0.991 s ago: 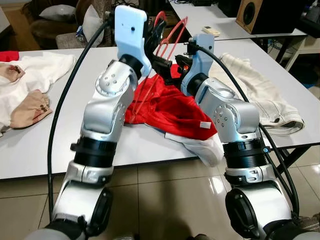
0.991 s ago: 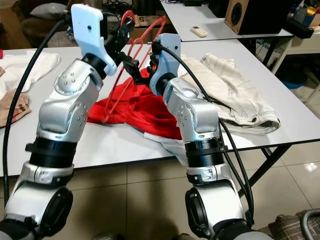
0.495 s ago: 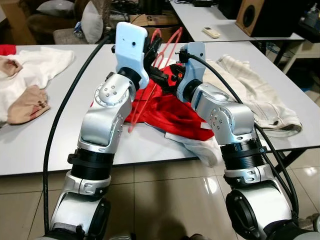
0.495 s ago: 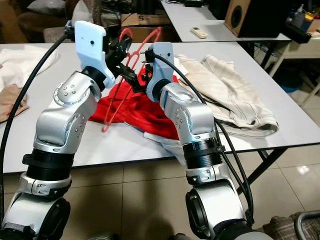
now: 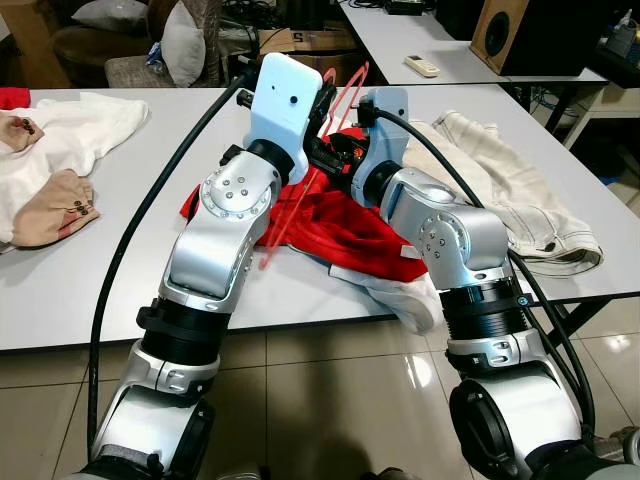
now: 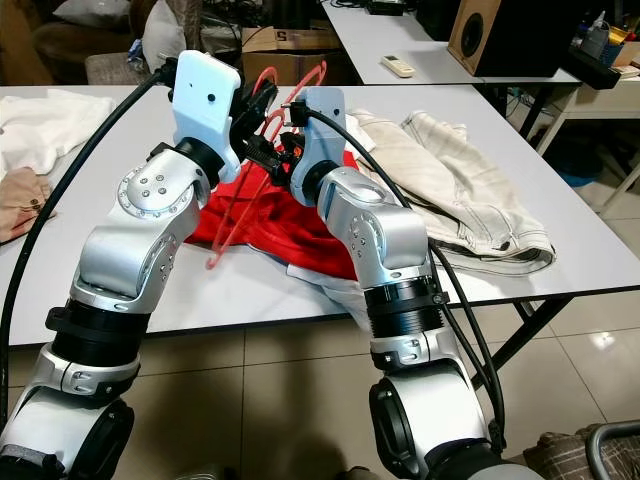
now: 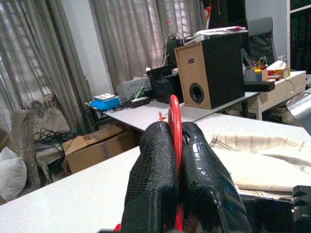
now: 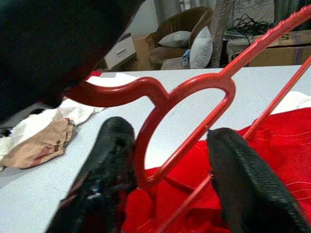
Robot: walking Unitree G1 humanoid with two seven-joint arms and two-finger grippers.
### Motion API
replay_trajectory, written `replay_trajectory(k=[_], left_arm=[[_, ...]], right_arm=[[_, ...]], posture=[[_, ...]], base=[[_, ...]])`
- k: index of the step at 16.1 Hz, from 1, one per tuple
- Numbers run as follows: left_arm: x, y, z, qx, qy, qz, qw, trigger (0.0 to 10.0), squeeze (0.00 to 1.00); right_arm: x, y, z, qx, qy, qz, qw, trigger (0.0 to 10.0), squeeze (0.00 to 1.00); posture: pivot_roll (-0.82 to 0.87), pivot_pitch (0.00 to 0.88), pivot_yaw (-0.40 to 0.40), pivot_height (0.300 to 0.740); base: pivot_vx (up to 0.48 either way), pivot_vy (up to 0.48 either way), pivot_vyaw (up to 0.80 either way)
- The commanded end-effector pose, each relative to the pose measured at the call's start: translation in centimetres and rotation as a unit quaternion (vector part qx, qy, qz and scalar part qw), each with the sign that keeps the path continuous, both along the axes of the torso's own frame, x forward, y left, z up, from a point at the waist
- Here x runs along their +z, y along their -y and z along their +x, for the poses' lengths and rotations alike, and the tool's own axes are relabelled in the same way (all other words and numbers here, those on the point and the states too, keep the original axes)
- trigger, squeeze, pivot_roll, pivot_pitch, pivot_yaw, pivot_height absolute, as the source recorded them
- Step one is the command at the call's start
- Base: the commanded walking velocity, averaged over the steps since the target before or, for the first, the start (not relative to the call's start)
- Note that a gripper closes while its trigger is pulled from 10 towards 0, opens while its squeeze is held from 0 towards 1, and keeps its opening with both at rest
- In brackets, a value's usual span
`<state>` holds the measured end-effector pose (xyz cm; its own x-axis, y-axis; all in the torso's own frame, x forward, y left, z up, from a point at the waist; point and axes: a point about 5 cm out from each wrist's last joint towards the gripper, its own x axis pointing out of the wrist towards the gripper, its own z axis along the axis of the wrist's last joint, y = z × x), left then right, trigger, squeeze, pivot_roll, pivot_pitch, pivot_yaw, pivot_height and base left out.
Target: Hang hanger
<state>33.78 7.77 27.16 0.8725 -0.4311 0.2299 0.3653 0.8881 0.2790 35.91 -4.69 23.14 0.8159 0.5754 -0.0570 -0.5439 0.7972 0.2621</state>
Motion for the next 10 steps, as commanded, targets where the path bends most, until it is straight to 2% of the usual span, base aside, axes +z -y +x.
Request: replay_trajectory(k=[1,4,6,10], left_arm=[[1.57,0.26,-0.63,-0.006,0.043,0.005,0.999,0.0,0.00],[1.60,0.74,-0.63,-0.012,0.046,0.011,0.999,0.0,0.00],[1.78,0.86,-0.65,-0.013,0.050,0.013,0.999,0.0,0.00],[2.35,0.23,-0.55,-0.002,0.060,0.013,0.998,0.0,0.00]], right_arm=[[-1.64,1.22,0.23,-0.028,-0.041,0.000,0.999,0.0,0.00],[-1.42,1.63,0.08,-0.029,-0.048,0.032,0.998,0.0,0.00],[-1.43,1.96,0.03,-0.028,-0.050,0.036,0.998,0.0,0.00],[-1.48,2.01,-0.03,-0.014,-0.054,0.042,0.998,0.0,0.00]], posture=[[-0.03,0.000,-0.033,0.740],[-0.04,0.000,-0.024,0.740],[-0.04,0.000,-0.016,0.740],[-0.03,0.000,-0.020,0.740]], base=[[0.000,0.000,0.00],[0.000,0.000,0.00],[0.000,0.000,0.00],[0.000,0.000,0.00]])
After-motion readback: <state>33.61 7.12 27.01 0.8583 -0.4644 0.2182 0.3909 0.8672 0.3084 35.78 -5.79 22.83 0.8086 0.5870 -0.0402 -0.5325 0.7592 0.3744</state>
